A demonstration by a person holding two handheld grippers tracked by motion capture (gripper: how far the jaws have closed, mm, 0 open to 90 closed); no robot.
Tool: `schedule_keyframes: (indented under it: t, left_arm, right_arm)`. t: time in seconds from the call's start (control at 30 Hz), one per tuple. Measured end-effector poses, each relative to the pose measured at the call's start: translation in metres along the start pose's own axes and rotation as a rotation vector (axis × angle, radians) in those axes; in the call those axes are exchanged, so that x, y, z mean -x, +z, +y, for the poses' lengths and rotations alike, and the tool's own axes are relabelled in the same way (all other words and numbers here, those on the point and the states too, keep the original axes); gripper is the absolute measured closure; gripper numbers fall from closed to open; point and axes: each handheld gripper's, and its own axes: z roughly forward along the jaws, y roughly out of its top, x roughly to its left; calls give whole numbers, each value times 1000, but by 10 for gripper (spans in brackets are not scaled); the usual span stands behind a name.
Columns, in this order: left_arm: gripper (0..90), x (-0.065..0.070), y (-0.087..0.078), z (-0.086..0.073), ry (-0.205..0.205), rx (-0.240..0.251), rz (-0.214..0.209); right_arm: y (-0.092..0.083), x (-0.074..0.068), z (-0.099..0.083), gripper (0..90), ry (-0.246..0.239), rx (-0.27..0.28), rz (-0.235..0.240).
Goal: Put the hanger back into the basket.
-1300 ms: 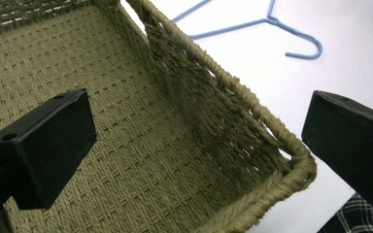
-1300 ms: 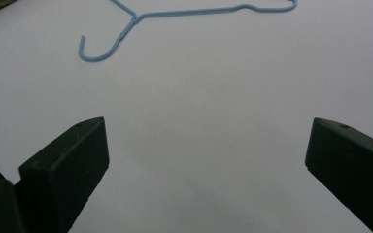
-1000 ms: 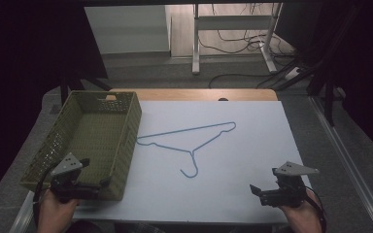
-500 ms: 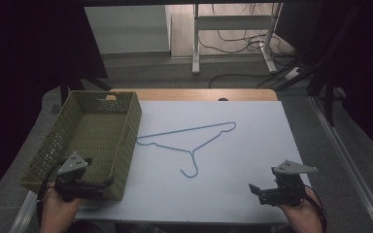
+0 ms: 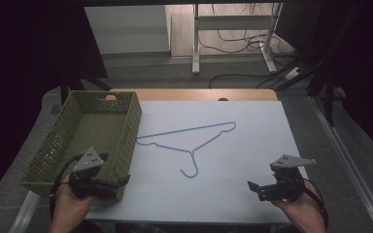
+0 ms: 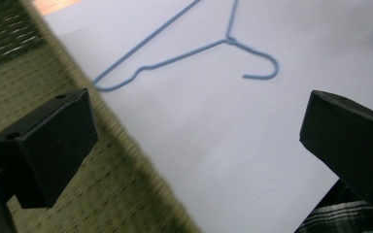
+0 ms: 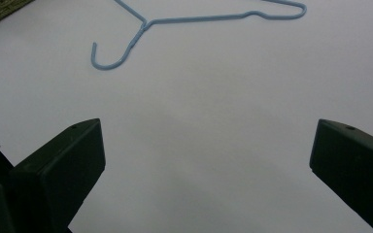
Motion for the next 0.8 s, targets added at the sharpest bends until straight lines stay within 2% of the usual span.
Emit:
schedule_keyframes:
  t: [0.17,0.37,0.53,0.6,0.67,0.73,0.8]
  left_arm:
    - [2,10,10,12,26,7,-33]
    - [0,23,22,28,65,15,-78]
    - [0,31,37,39,94,14,-94]
    - [0,34,44,43,104,9,-102]
    - [0,37,57,45,107,11,-122]
    - [0,36,62,44,106,13,-132]
    - [0,36,74,43,94,3,-144]
  right_arm:
    - [1,-1,7,3,-4,-16,15]
    - [4,-4,17,3,-32,-36,37]
    - [9,-8,28,65,-54,-25,59]
    - [13,-11,35,92,-72,-38,67]
    - [17,-12,40,107,-81,-40,79]
    - [21,-14,44,115,-88,-42,92]
    - [25,-15,48,129,-92,-37,105]
